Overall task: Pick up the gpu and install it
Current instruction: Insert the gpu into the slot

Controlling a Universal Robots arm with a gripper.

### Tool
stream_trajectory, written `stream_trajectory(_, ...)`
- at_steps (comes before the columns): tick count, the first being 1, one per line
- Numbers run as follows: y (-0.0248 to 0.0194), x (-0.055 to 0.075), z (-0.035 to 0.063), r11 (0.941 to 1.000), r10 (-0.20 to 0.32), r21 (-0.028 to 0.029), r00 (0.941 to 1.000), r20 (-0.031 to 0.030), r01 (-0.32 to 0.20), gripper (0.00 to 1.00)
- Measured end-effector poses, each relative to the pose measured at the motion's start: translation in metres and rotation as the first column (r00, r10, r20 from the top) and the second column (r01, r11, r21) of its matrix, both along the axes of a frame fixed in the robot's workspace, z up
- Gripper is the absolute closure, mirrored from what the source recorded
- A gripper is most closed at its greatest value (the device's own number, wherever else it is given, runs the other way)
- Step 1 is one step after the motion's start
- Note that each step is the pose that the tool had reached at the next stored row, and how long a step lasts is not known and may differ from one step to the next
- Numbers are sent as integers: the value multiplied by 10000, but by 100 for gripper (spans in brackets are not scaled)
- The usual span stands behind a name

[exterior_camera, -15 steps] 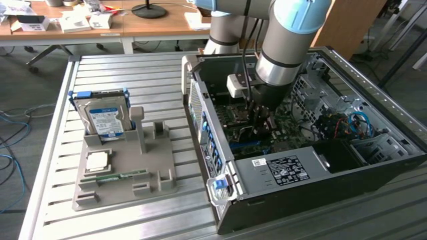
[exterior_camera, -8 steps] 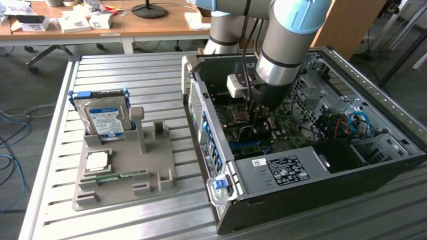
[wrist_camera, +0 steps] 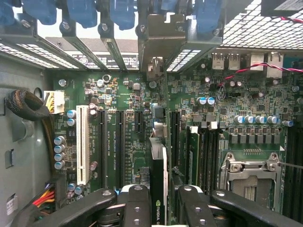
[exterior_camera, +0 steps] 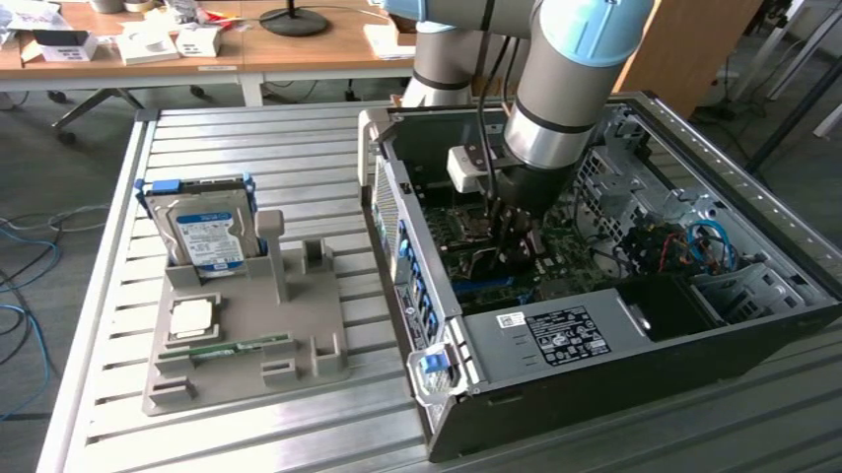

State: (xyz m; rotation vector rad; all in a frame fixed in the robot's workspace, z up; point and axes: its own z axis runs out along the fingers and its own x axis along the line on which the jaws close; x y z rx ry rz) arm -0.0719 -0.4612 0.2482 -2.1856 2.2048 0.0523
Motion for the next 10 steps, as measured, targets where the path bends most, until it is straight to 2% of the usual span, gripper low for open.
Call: stream_trajectory(10, -2, -1, 48, 10000, -8, -7, 10000, -3, 8, 73)
